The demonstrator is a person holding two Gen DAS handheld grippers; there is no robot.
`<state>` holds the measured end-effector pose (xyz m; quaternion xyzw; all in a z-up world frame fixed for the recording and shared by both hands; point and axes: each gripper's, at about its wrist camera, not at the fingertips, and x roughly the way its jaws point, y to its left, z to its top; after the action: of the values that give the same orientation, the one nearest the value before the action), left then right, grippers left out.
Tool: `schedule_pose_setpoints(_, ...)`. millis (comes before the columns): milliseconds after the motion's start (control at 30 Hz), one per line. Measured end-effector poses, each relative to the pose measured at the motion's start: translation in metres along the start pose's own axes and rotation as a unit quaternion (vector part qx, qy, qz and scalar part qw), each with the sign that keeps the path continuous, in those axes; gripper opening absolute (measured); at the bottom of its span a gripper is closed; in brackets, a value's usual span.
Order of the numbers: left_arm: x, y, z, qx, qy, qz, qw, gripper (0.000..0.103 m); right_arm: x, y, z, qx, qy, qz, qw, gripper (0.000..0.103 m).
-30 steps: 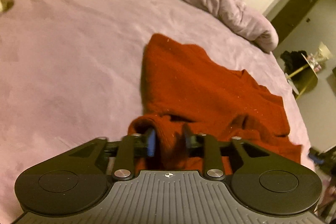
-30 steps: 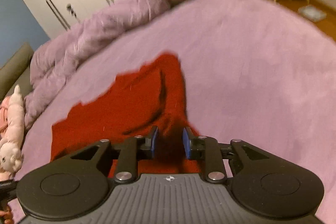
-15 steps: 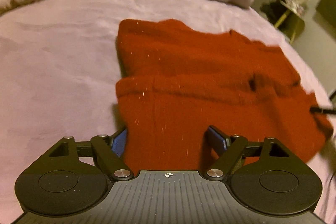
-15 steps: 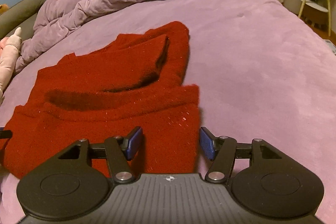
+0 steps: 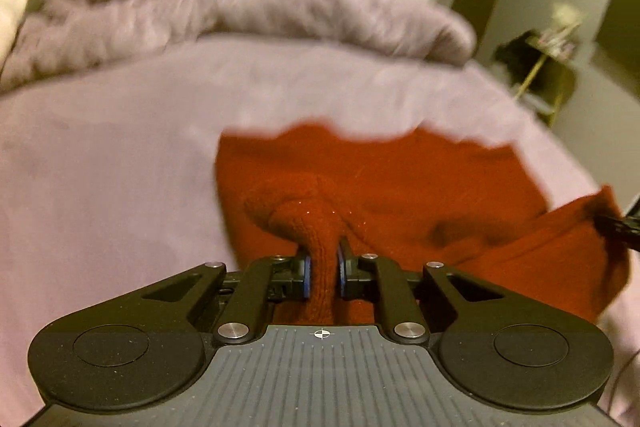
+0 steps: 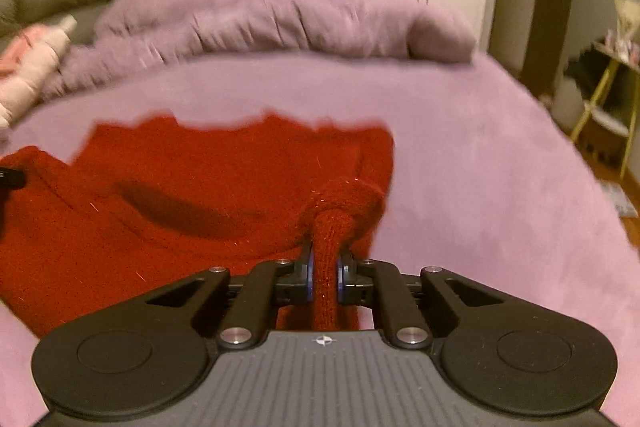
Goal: Fold small clothes
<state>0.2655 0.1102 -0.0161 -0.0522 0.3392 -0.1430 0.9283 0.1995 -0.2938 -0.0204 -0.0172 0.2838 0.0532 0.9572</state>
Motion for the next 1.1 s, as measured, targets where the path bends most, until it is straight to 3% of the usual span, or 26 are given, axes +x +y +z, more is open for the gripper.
schedule_pose_setpoints(200, -0.026, -0.014, 0.042, 0.011, -0.099, -0.008, 0.995, 0.014, -0.018, -0.003, 0.041, 0.014, -0.079, -0.014, 0.997, 0.008)
schedule_pose_setpoints(300, -0.015, -0.007, 0.051, -0.01, -0.115, 0.001, 0.9933, 0.014, -0.006, -0.008, 0.054, 0.037, -0.091, -0.023, 0.995, 0.008)
schedule_pose_setpoints(367, 0.006, -0.002, 0.05, -0.006, -0.094, 0.018, 0.9954, 0.015, 0.015, -0.012, 0.056, 0.039, -0.072, -0.029, 0.996, 0.008)
schedule_pose_setpoints(533, 0.081, 0.016, 0.026, -0.021, 0.021, 0.044, 0.9986, 0.019, 0.076, -0.022, 0.036, 0.054, 0.017, -0.034, 0.998, 0.009)
schedule_pose_setpoints(567, 0.088, 0.017, 0.021, -0.02, 0.031, 0.047, 0.9982, 0.03, 0.083, -0.022, 0.032, 0.051, 0.031, -0.038, 0.998, 0.012)
schedule_pose_setpoints(633, 0.097, 0.016, 0.011, -0.007, 0.037, 0.049, 0.9981, 0.041, 0.092, -0.02, 0.025, 0.038, 0.046, -0.05, 0.997, 0.015)
schedule_pose_setpoints(700, 0.106, 0.014, 0.006, 0.009, 0.046, 0.053, 0.9975, 0.041, 0.1, -0.018, 0.019, 0.021, 0.06, -0.05, 0.997, 0.015)
schedule_pose_setpoints(733, 0.107, 0.015, 0.002, 0.012, 0.052, 0.057, 0.9969, 0.034, 0.103, -0.016, 0.017, 0.012, 0.065, -0.054, 0.996, 0.015)
schedule_pose_setpoints(767, 0.111, 0.015, 0.003, 0.018, 0.057, 0.062, 0.9963, 0.015, 0.104, -0.012, 0.017, -0.001, 0.065, -0.059, 0.996, 0.009)
schedule_pose_setpoints(800, 0.112, 0.014, 0.005, 0.023, 0.059, 0.066, 0.9958, 0.016, 0.104, -0.008, 0.018, -0.014, 0.062, -0.061, 0.996, 0.008)
schedule_pose_setpoints(867, 0.104, 0.013, 0.012, 0.032, 0.039, 0.067, 0.9965, 0.015, 0.098, 0.003, 0.027, -0.045, 0.035, -0.073, 0.996, 0.008)
schedule_pose_setpoints(967, 0.07, 0.005, 0.034, 0.029, -0.037, 0.063, 0.9969, 0.015, 0.078, 0.015, 0.046, -0.084, -0.057, -0.105, 0.989, 0.007)
schedule_pose_setpoints(1033, 0.055, 0.0, 0.056, 0.029, -0.1, 0.082, 0.9912, 0.015, 0.074, 0.023, 0.061, -0.086, -0.102, -0.124, 0.983, 0.007)
schedule_pose_setpoints(1100, 0.058, -0.007, 0.072, 0.045, -0.145, 0.13, 0.9798, 0.015, 0.086, 0.027, 0.074, -0.088, -0.129, -0.159, 0.975, 0.007)
